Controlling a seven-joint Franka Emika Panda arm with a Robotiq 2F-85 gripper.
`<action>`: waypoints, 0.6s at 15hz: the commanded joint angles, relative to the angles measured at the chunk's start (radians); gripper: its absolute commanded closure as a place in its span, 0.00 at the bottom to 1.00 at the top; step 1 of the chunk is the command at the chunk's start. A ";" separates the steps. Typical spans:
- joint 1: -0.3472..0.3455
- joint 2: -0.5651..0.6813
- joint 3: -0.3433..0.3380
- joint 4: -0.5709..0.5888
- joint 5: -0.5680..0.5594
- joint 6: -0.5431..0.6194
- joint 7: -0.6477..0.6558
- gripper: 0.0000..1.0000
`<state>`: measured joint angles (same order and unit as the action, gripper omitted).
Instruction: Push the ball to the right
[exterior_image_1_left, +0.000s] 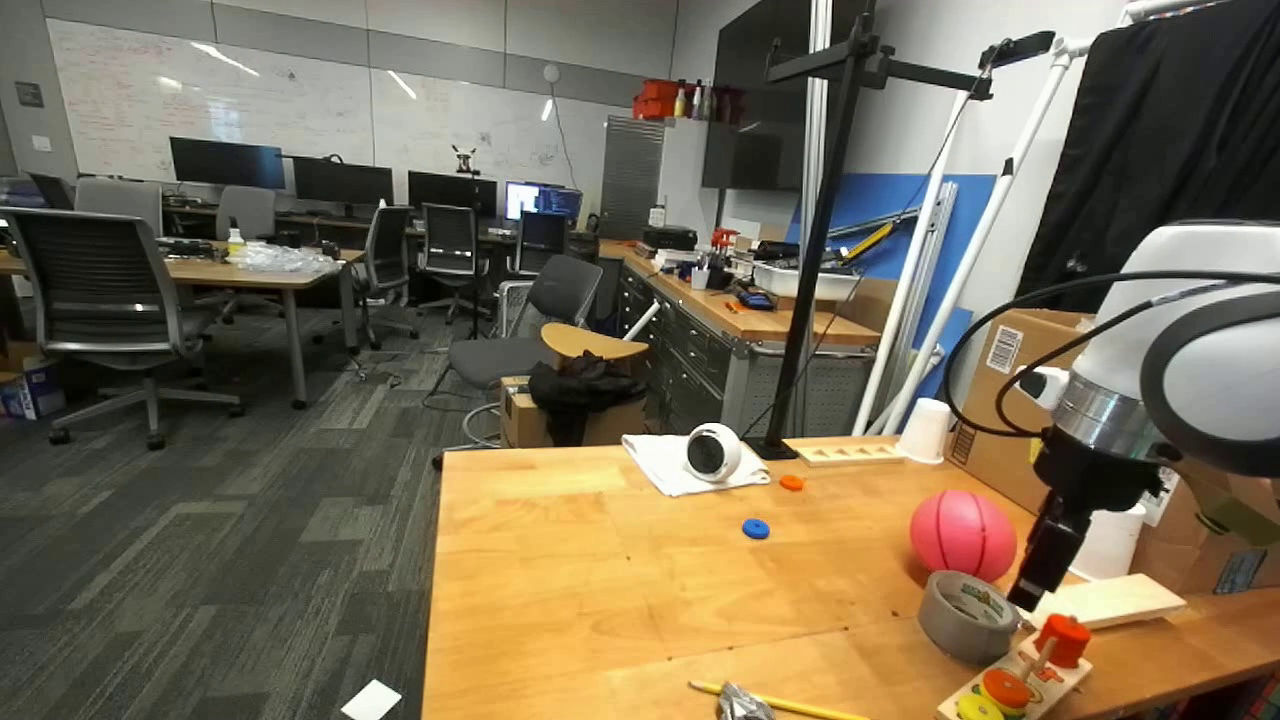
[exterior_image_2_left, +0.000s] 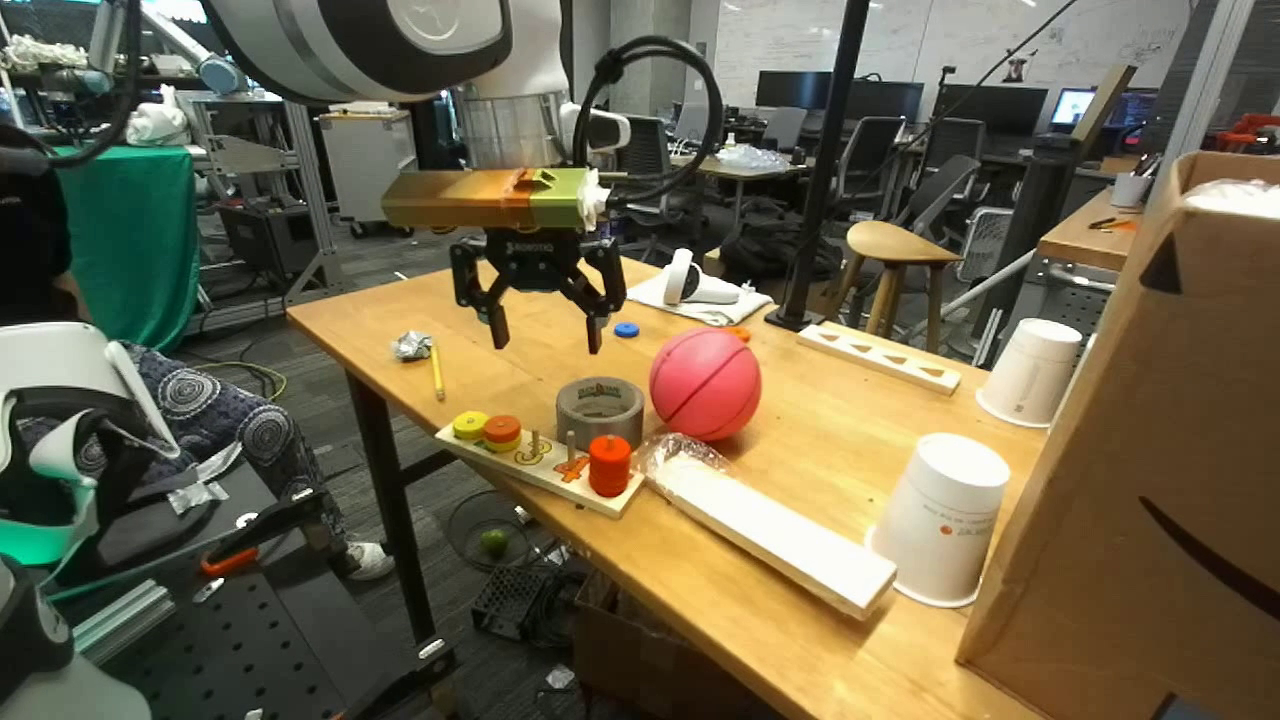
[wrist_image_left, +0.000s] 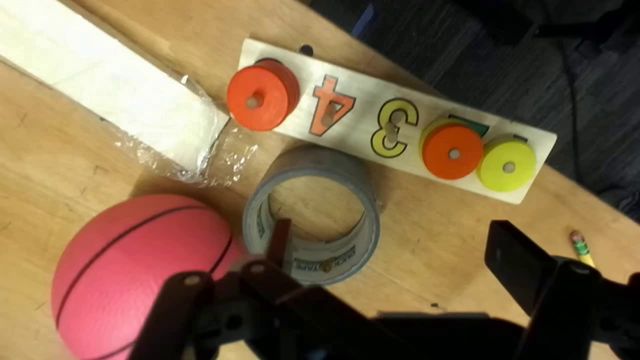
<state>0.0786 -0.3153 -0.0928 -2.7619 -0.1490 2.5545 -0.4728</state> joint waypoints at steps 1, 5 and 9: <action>0.023 -0.012 -0.025 0.001 0.032 -0.089 -0.144 0.00; 0.052 -0.015 -0.010 0.001 0.084 -0.085 -0.223 0.00; 0.110 0.005 0.039 0.014 0.132 -0.063 -0.204 0.00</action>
<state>0.1476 -0.3148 -0.0853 -2.7603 -0.0629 2.4772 -0.6684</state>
